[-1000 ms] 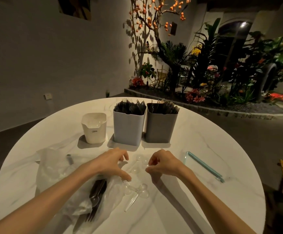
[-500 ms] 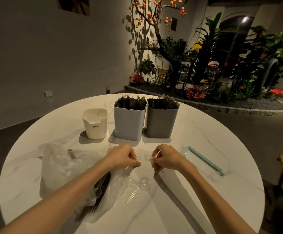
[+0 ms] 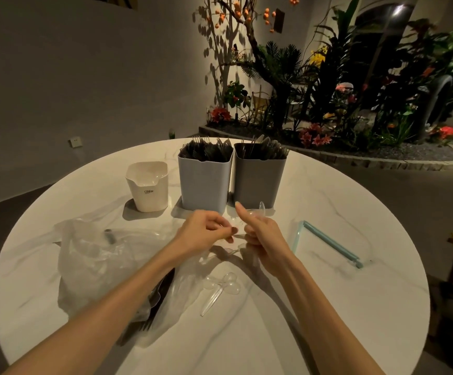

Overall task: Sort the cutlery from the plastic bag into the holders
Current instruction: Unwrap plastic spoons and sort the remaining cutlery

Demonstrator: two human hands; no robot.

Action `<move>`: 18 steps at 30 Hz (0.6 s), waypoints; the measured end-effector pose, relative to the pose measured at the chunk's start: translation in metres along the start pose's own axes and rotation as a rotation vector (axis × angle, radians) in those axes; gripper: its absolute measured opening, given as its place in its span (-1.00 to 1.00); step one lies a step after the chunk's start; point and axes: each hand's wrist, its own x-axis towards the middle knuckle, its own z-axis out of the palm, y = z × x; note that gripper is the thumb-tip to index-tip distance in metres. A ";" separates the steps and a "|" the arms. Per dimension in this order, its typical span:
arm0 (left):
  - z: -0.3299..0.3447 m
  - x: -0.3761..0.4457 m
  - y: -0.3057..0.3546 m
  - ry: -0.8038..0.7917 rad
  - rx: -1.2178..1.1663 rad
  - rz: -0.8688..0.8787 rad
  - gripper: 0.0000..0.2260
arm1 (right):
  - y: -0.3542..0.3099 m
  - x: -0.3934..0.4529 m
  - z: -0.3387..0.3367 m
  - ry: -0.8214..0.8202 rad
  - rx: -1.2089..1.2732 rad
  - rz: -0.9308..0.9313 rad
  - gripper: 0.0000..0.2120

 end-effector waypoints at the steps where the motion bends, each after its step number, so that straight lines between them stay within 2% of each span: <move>1: 0.003 0.000 0.003 -0.009 -0.040 0.019 -0.96 | 0.000 -0.003 0.005 -0.033 0.028 -0.012 -0.61; 4: 0.004 0.004 0.008 -0.001 -0.049 0.039 -0.93 | 0.004 -0.011 0.013 -0.013 0.084 -0.042 -0.65; 6: 0.001 0.005 0.011 0.001 -0.031 0.034 -0.95 | 0.007 -0.009 0.014 0.043 0.001 -0.080 -0.61; 8: 0.000 0.006 0.017 0.004 -0.010 0.049 -0.85 | 0.005 -0.006 0.013 0.126 -0.047 -0.103 -0.56; 11: -0.010 0.005 0.021 -0.013 -0.024 0.032 -0.76 | 0.002 -0.001 0.009 0.299 0.011 -0.121 -0.57; 13: -0.023 0.006 0.014 -0.042 0.000 -0.005 -0.77 | 0.002 -0.002 0.001 0.350 0.078 -0.141 -0.55; 16: -0.042 0.008 -0.006 0.001 0.246 -0.029 -0.86 | 0.002 -0.003 -0.005 0.312 0.147 -0.128 -0.52; 18: -0.051 0.005 -0.013 -0.005 0.428 -0.080 -0.76 | 0.000 -0.003 -0.003 0.209 0.237 -0.089 -0.52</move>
